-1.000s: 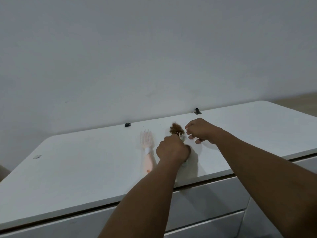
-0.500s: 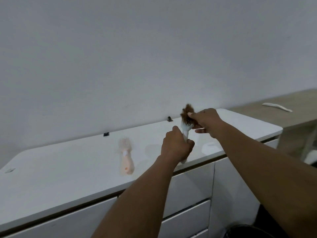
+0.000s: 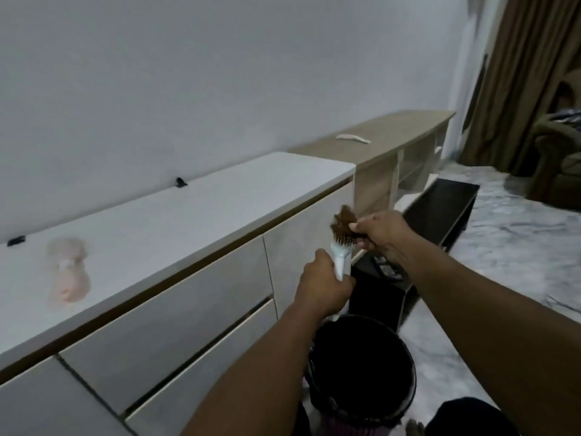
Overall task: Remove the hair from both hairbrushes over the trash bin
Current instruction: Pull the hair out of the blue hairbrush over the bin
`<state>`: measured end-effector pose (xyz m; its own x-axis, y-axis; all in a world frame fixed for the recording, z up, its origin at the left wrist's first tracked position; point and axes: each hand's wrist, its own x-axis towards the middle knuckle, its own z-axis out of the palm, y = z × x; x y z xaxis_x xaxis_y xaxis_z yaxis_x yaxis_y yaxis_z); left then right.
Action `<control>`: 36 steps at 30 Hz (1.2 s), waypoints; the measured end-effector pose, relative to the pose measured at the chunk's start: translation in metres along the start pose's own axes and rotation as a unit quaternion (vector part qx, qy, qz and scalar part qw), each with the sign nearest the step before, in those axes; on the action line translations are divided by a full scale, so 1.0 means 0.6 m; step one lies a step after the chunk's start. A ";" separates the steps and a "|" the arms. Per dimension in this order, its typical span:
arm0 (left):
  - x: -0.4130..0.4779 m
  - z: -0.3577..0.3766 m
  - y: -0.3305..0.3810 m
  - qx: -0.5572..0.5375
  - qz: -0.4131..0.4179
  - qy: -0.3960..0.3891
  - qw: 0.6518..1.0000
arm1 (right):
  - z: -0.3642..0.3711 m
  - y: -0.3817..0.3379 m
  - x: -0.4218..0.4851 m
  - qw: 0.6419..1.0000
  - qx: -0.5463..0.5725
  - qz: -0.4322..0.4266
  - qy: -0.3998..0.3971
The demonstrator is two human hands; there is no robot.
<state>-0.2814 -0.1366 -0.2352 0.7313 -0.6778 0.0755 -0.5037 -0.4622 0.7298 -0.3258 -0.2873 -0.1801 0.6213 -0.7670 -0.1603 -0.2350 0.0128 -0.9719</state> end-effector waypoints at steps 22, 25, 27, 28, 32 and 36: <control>0.073 0.371 -0.367 0.115 -0.070 -0.250 0.959 | 0.069 0.554 0.147 0.991 -0.022 0.128 -0.015; 0.077 0.400 -0.410 0.104 -0.081 -0.264 0.955 | 0.085 0.605 0.176 0.987 -0.093 0.124 0.032; 0.076 0.414 -0.431 0.103 -0.092 -0.279 0.950 | 0.091 0.633 0.187 0.983 -0.125 0.132 0.042; 0.076 0.420 -0.438 0.100 -0.101 -0.289 0.947 | 0.093 0.646 0.191 0.981 -0.135 0.134 0.045; 0.081 0.451 -0.457 0.089 -0.136 -0.311 0.937 | 0.097 0.685 0.209 0.975 -0.145 0.159 0.064; 0.096 0.472 -0.464 0.090 -0.148 -0.317 0.933 | 0.095 0.708 0.222 0.957 0.017 0.261 0.126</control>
<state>-0.2291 -0.2088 -0.6264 0.4608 -0.6814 -0.5687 -0.4341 -0.7319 0.5253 -0.3003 -0.3476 -0.6238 0.2244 -0.7810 -0.5828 -0.4371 0.4539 -0.7765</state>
